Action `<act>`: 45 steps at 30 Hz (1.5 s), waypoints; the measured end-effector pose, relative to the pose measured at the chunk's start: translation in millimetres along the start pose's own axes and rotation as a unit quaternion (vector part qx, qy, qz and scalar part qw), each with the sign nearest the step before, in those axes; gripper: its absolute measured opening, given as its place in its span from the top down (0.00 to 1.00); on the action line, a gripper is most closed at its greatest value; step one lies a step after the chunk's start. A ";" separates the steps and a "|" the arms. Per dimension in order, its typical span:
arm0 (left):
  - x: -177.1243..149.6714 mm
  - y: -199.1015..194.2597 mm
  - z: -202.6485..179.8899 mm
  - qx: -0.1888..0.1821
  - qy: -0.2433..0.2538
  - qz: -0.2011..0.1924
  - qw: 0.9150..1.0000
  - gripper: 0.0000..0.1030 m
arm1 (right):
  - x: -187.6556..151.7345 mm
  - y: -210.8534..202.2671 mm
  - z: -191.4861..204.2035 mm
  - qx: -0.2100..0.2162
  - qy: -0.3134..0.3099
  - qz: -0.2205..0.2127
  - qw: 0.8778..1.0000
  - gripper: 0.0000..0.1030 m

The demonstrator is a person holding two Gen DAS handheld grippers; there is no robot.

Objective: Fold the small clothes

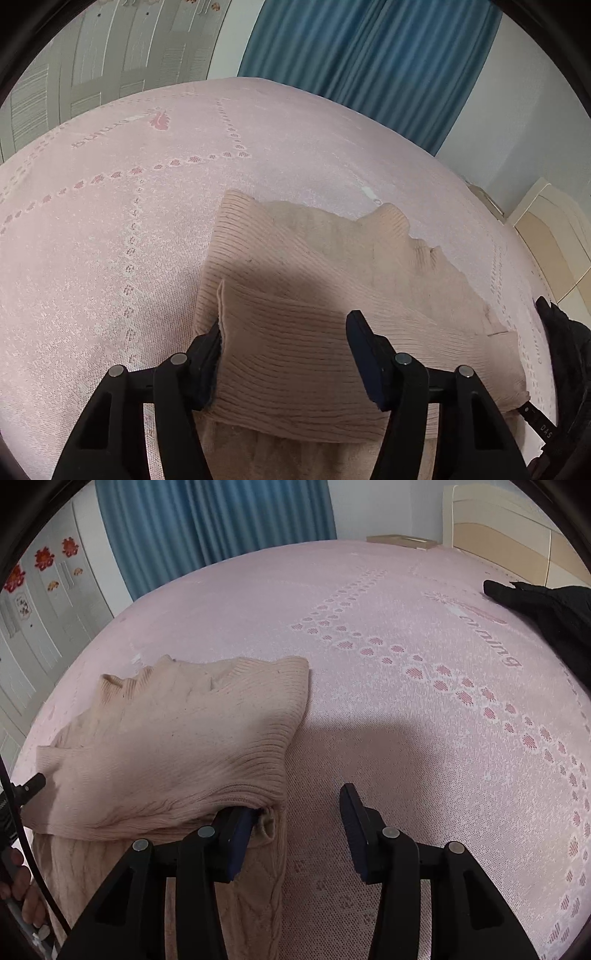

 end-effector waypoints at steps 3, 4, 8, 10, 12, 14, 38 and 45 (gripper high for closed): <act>-0.4 -1.5 1.0 0.003 0.000 -0.003 1.000 0.47 | -0.6 0.1 0.2 -0.001 0.000 0.000 1.000 0.56; 0.1 -0.9 1.6 0.004 -0.001 -0.005 1.000 0.49 | -0.7 0.0 0.1 -0.001 0.000 0.000 1.000 0.56; 1.8 -1.9 3.8 0.004 -0.008 -0.010 1.000 0.60 | -0.5 -0.3 0.2 0.000 0.002 0.000 1.000 0.55; 2.4 -2.4 5.3 0.003 -0.011 -0.012 1.000 0.68 | 0.0 -0.8 -0.3 0.003 0.006 0.000 1.000 0.55; 2.9 -1.9 5.7 -0.007 -0.011 -0.011 1.000 0.80 | 0.2 -0.7 -0.6 0.006 0.010 0.000 1.000 0.55; 2.8 -1.0 5.9 -0.015 -0.008 -0.006 1.000 0.89 | 0.4 -0.6 -0.1 0.006 0.010 0.000 1.000 0.55; 45.7 9.5 5.6 -0.066 -0.013 -0.030 0.997 0.94 | 2.0 -0.5 12.3 0.025 -0.023 0.011 0.999 0.51; 31.0 14.9 24.4 -0.023 -0.024 0.008 0.999 0.92 | 1.4 -36.8 26.3 0.114 -0.058 -0.031 0.991 0.51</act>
Point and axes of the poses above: each gripper's, at about its wrist camera, not at the fingertips, and y roughly the way its jaws point, z to its left, x to its top, the point moved 6 cm from there along y, roughly the way its jaws point, and after that the axes turned 5 degrees about x, right-handed, at the moved point
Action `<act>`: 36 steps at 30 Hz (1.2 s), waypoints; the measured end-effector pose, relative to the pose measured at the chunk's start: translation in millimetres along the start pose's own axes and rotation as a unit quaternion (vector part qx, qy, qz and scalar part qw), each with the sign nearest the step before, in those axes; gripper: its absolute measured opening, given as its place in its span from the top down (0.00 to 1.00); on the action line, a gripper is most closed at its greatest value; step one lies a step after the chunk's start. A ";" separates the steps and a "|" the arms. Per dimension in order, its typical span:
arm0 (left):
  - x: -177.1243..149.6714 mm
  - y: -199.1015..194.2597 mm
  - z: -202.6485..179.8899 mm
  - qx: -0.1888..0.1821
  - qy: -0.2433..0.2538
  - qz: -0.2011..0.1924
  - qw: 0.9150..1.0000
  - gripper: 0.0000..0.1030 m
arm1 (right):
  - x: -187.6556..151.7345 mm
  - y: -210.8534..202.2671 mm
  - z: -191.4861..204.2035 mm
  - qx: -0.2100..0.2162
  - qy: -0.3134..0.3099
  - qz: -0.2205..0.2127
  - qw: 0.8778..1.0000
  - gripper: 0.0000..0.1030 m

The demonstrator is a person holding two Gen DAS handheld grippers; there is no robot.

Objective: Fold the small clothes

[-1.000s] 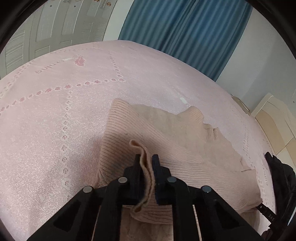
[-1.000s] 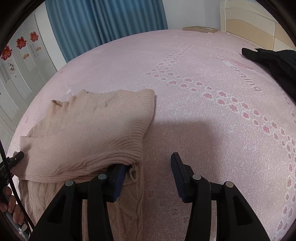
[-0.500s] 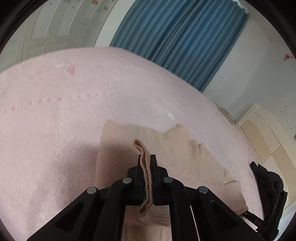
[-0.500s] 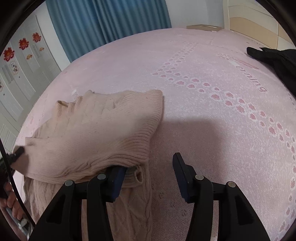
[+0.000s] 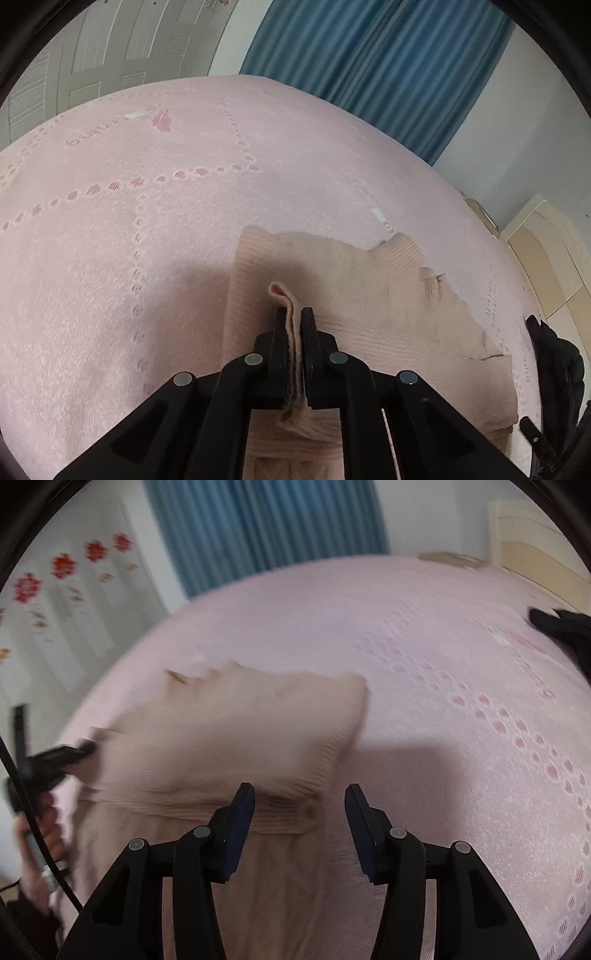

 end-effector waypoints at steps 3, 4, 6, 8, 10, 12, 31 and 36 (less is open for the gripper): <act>-6.1 -8.8 2.5 0.018 0.014 0.000 1.000 0.88 | 7.8 -12.9 3.2 0.029 0.009 -0.037 0.999 0.51; -8.1 -12.4 2.0 0.028 0.026 -0.003 0.999 0.81 | 10.8 -12.2 1.4 0.025 0.016 -0.044 0.999 0.51; -12.3 -17.7 2.6 0.054 0.048 -0.012 0.997 0.67 | 13.4 -4.2 -2.7 0.004 0.025 -0.040 0.999 0.51; -14.8 -20.5 3.3 0.073 0.066 -0.018 0.995 0.59 | 10.1 12.0 -10.1 -0.038 0.029 -0.011 0.999 0.51; -17.5 -18.7 5.8 0.088 0.076 -0.014 0.993 0.57 | -0.4 33.1 -18.8 -0.098 0.021 0.033 0.994 0.52; -19.6 -15.3 6.4 0.092 0.084 -0.006 0.992 0.57 | -4.2 42.3 -20.3 -0.109 0.017 0.048 0.993 0.51; -40.9 -62.3 12.3 0.070 0.110 -0.052 0.990 0.53 | -19.6 -11.9 1.7 -0.088 -0.002 -0.010 0.996 0.47; -61.5 -86.5 26.2 0.067 0.112 -0.049 0.990 0.53 | -35.9 -44.7 9.2 -0.085 0.011 -0.033 0.996 0.47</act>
Point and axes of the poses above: each gripper's, at about its wrist camera, not at the fingertips, and y roughly the way its jaws point, z to its left, x to its top, the point moved 6 cm from there along y, roughly the way its jaws point, and after that the axes turned 5 degrees about x, right-handed, at the moved point
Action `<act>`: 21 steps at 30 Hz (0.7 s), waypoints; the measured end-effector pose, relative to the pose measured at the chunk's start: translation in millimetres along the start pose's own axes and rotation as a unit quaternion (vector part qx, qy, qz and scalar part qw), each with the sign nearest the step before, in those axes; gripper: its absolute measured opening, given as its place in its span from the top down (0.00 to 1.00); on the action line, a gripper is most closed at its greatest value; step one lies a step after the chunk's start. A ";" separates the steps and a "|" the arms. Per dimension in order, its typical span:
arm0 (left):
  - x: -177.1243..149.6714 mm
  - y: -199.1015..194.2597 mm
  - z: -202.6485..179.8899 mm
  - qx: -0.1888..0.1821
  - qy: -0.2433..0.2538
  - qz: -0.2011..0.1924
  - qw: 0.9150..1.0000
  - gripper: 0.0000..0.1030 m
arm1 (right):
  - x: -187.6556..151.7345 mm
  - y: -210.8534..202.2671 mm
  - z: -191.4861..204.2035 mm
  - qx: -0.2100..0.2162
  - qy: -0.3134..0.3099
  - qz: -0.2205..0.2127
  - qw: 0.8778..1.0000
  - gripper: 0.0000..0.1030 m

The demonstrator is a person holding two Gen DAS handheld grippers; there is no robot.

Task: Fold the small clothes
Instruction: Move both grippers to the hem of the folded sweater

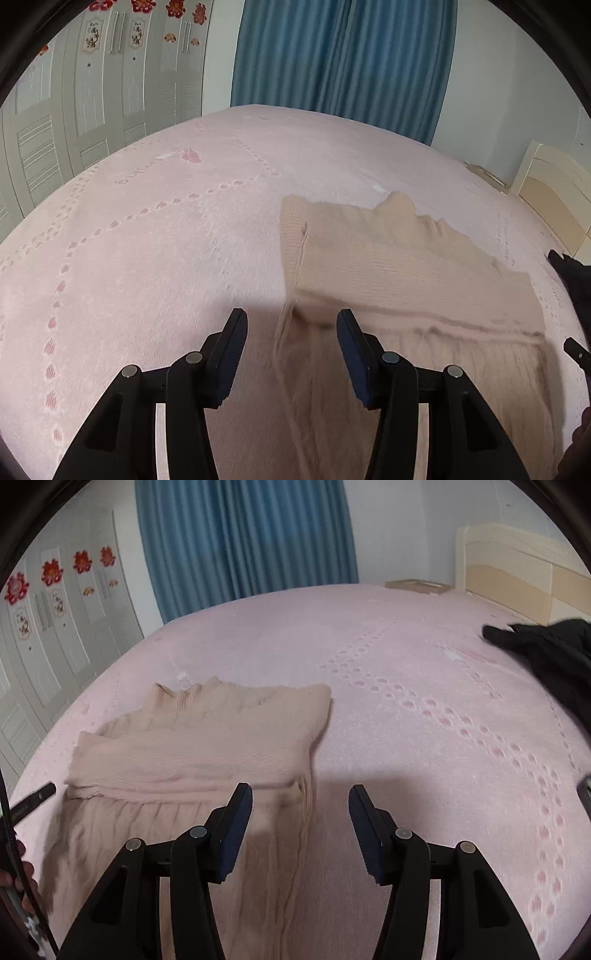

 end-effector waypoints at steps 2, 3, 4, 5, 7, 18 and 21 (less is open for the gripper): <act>-14.2 -11.9 5.2 0.003 0.013 0.007 1.000 0.53 | -14.9 -4.8 0.9 0.015 0.006 0.035 0.999 0.54; -21.6 -18.5 7.4 0.004 0.022 0.010 1.000 0.53 | -26.4 -9.7 0.8 0.021 0.008 0.050 0.999 0.56; -29.0 -25.1 9.9 0.008 0.031 0.013 0.999 0.53 | -33.8 -14.5 0.5 0.018 0.007 0.055 0.998 0.57; -35.9 -31.9 11.5 0.011 0.041 0.017 0.999 0.53 | -39.9 -20.3 0.6 0.014 0.006 0.058 0.998 0.57; -51.4 -47.5 16.4 0.004 0.042 0.023 0.999 0.53 | -51.7 -35.4 1.2 0.022 0.001 0.061 0.998 0.57; -117.7 -101.5 31.5 -0.088 0.000 0.090 0.992 0.45 | -116.7 -94.6 -3.9 0.066 0.049 0.088 0.993 0.56; -133.8 -107.2 26.7 -0.095 0.000 0.108 0.990 0.45 | -137.1 -103.9 7.1 0.068 0.035 0.102 0.992 0.54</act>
Point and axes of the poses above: each gripper's, at about its wrist camera, not at the fingertips, and y roughly the way its jaws point, z to its left, x to its top, the point moved 6 cm from there along y, roughly the way its jaws point, and after that the axes turned 5 degrees about x, right-handed, at the moved point
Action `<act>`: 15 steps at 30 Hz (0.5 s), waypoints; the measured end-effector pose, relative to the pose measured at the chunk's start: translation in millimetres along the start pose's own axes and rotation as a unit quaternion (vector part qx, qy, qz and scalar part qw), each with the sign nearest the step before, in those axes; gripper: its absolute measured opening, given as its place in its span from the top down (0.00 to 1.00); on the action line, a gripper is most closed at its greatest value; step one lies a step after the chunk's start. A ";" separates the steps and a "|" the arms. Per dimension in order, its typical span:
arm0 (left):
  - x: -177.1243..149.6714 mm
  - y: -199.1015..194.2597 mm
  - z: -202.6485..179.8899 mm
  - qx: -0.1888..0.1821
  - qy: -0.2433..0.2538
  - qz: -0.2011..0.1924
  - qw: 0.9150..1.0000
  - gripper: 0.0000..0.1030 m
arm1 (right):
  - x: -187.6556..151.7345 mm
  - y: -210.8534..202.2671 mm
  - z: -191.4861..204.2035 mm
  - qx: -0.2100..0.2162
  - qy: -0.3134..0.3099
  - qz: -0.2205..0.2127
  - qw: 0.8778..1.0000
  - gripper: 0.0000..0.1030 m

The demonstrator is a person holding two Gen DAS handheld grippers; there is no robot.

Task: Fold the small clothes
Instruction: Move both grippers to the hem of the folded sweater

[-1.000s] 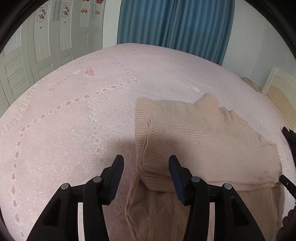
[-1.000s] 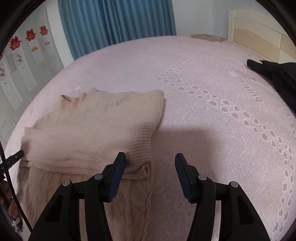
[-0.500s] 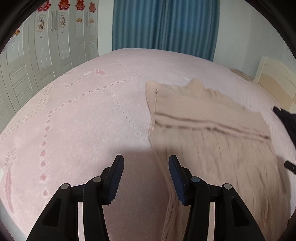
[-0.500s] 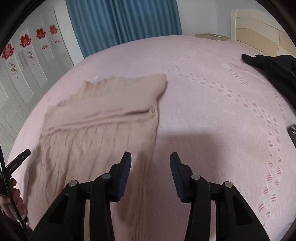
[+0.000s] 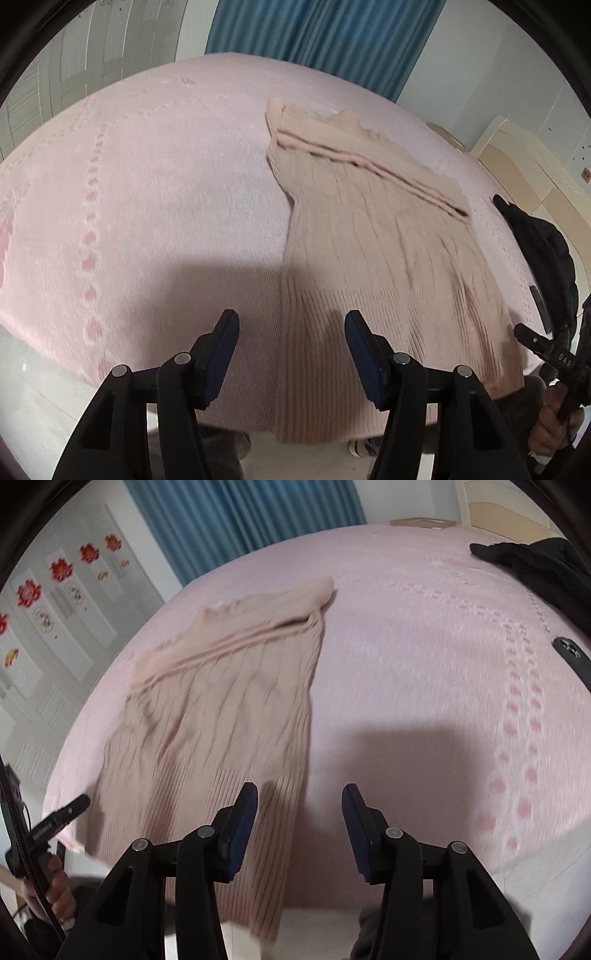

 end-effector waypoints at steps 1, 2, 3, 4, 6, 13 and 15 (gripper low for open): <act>-2.1 0.7 -2.2 0.006 0.002 -0.001 1.000 0.45 | -5.2 0.6 3.0 -0.003 -0.006 0.004 1.000 0.54; -4.3 -0.6 -5.3 0.013 0.007 -0.006 1.000 0.44 | -9.3 1.6 6.1 -0.005 -0.011 0.007 1.000 0.54; -5.7 0.1 -9.2 0.016 0.013 -0.007 1.000 0.44 | -12.7 3.5 10.2 -0.008 -0.018 0.011 1.000 0.54; -6.1 2.0 -11.9 0.016 0.015 -0.004 1.000 0.44 | -13.8 5.8 12.2 -0.013 -0.023 0.014 1.000 0.54; -7.2 5.4 -17.1 0.025 0.016 -0.004 1.000 0.45 | -16.1 12.1 15.1 -0.030 -0.034 0.019 0.999 0.54; -2.4 12.2 -21.1 0.027 0.004 -0.011 1.000 0.90 | -18.1 22.0 31.3 -0.033 -0.063 0.012 0.997 0.94; 0.7 8.0 -10.9 0.003 -0.031 -0.014 0.999 0.91 | -14.8 19.0 32.3 -0.032 -0.072 0.003 0.997 0.95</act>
Point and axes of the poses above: each gripper's, at about its wrist camera, not at the fingertips, and y roughly the way its jaws point, z to its left, x to its top, the point moved 6 cm from there along y, roughly the way its jaws point, and after that the axes turned 5 degrees about x, right-handed, at the moved point
